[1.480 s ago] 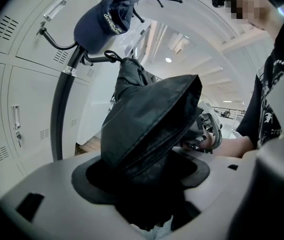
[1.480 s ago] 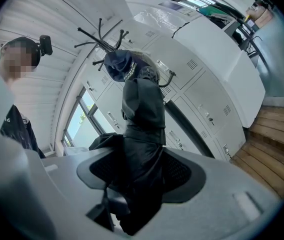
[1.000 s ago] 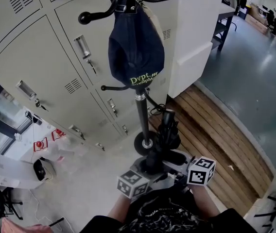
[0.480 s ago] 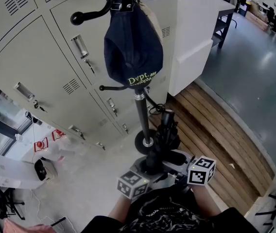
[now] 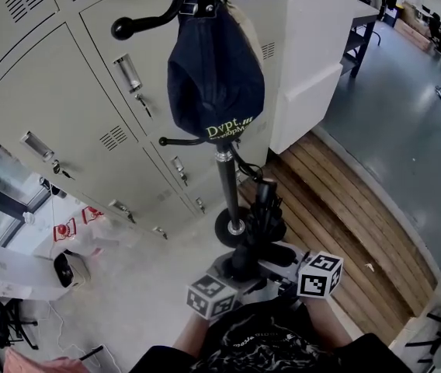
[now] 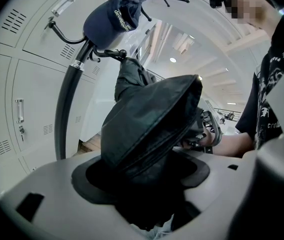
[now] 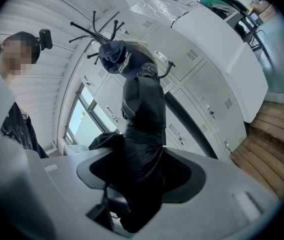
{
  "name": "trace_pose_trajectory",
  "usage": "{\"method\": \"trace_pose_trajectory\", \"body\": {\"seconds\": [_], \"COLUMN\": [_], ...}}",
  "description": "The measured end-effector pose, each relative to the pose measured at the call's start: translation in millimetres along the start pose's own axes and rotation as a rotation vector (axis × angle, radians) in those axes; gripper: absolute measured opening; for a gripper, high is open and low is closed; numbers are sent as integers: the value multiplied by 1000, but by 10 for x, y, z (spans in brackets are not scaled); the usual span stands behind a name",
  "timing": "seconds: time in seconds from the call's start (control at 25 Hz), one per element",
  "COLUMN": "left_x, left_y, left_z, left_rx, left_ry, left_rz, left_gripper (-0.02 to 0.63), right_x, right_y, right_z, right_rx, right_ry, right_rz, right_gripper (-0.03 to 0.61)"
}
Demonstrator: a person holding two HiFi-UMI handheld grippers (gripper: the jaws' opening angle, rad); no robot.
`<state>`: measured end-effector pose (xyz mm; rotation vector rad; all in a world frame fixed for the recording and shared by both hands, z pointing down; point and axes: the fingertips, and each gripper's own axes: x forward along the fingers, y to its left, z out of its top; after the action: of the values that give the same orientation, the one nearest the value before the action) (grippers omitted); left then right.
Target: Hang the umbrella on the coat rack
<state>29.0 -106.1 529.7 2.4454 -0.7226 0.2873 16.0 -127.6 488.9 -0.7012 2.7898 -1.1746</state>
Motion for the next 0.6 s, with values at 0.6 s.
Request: {"method": "trace_pose_trajectory", "body": {"seconds": [0.6], "left_x": [106], "left_y": [202], "left_z": [-2], "left_rx": [-61], "left_ry": [-9], "left_rz": [24], "left_gripper": [324], "right_x": [150], "right_y": [-193], "right_z": [15], "right_rx": [8], "right_ry": [58], "right_rz": [6], "right_gripper": [256]}}
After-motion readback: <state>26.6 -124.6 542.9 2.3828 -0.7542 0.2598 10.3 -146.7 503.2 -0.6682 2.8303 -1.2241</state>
